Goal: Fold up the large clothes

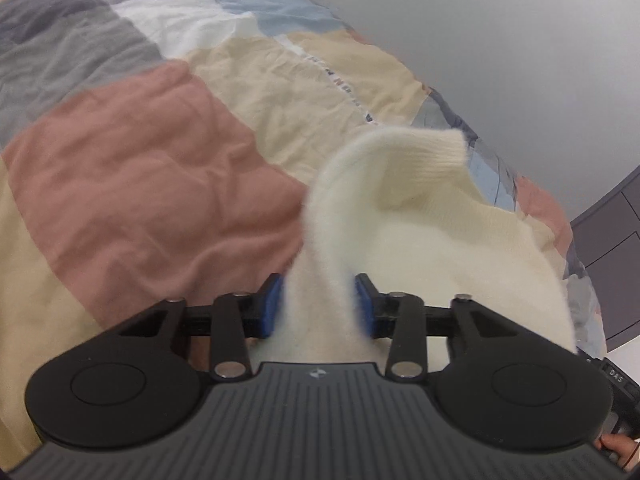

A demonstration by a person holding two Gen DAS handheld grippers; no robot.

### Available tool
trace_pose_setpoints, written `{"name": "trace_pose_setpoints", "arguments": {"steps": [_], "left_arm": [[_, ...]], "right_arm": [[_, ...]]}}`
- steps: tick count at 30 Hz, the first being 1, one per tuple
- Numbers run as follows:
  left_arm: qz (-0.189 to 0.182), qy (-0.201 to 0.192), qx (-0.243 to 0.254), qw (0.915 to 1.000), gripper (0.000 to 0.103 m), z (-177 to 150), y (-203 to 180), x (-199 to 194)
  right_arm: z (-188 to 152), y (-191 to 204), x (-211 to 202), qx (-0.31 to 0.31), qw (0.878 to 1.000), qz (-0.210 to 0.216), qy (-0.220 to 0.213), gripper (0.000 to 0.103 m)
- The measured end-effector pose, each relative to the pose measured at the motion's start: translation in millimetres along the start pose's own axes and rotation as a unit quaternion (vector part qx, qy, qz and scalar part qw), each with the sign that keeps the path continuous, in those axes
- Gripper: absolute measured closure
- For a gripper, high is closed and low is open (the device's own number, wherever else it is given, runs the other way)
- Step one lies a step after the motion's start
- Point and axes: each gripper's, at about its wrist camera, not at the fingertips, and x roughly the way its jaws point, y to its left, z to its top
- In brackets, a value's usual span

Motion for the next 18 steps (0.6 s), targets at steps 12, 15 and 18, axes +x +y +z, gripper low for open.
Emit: {"name": "trace_pose_setpoints", "arguments": {"steps": [12, 15, 18], "left_arm": [[-0.035, -0.047, 0.008, 0.9983, 0.084, 6, -3, -18], [-0.027, -0.047, 0.015, 0.9984, 0.084, 6, -4, -16], [-0.010, -0.038, 0.024, 0.9989, 0.084, 5, -5, -8]], "right_arm": [[3, -7, -25, 0.000, 0.999, -0.040, -0.030, 0.091], [3, -15, -28, 0.010, 0.998, -0.061, -0.030, 0.092], [-1, -22, -17, 0.014, 0.997, -0.072, 0.000, 0.092]]}}
